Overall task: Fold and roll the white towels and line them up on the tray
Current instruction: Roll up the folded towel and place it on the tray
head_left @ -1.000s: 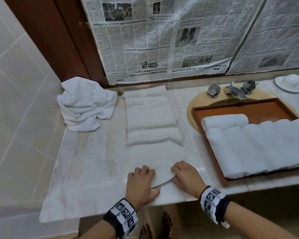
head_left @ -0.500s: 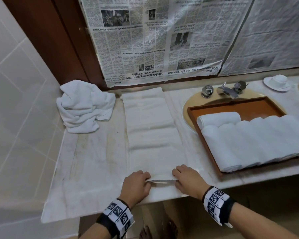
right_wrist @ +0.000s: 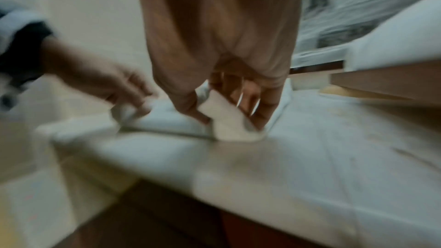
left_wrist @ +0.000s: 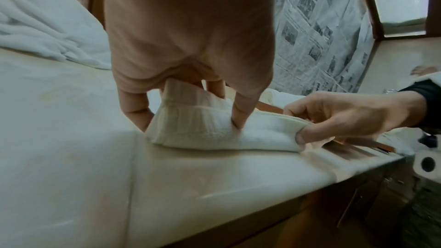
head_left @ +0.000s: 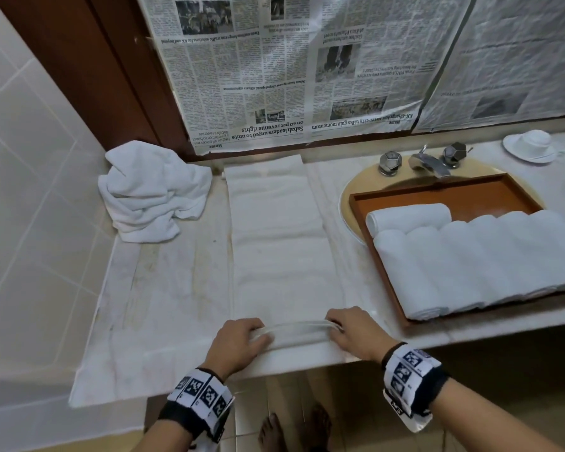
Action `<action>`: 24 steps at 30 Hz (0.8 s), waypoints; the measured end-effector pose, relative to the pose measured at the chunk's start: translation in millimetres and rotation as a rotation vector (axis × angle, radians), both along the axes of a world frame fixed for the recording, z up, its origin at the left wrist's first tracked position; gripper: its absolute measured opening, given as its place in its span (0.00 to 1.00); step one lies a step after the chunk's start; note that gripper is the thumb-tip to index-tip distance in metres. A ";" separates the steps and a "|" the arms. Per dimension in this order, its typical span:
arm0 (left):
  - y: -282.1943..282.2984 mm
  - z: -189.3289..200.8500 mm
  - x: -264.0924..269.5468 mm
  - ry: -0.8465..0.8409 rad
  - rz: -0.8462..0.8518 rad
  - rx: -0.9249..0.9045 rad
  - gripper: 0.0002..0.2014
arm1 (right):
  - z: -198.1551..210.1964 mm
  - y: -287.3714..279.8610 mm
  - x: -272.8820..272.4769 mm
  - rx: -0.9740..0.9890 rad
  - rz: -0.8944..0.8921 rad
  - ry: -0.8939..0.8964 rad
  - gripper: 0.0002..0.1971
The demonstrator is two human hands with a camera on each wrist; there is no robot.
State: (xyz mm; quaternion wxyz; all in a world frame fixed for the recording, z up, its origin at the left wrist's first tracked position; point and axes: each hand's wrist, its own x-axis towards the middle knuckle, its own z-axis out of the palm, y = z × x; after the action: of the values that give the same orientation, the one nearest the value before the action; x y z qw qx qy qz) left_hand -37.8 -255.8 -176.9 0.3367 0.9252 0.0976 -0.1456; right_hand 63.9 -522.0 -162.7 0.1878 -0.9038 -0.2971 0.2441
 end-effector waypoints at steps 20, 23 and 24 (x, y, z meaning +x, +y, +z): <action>-15.6 -21.9 -27.3 -0.351 -0.148 0.476 0.18 | -11.7 17.7 -20.6 -0.311 0.174 -0.460 0.18; -19.0 -18.2 -19.9 -0.340 -0.156 0.491 0.16 | -16.4 25.5 -24.4 -0.330 0.137 -0.443 0.17; -20.6 -16.4 -15.9 -0.324 -0.151 0.493 0.13 | -16.0 27.3 -24.1 -0.315 0.129 -0.441 0.17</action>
State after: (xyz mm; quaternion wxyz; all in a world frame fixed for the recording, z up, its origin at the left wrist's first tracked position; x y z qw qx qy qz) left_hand -53.7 -276.4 -193.3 0.1015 0.9948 0.0060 0.0072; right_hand 39.8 -494.7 -178.6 -0.0401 -0.9323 -0.3463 0.0962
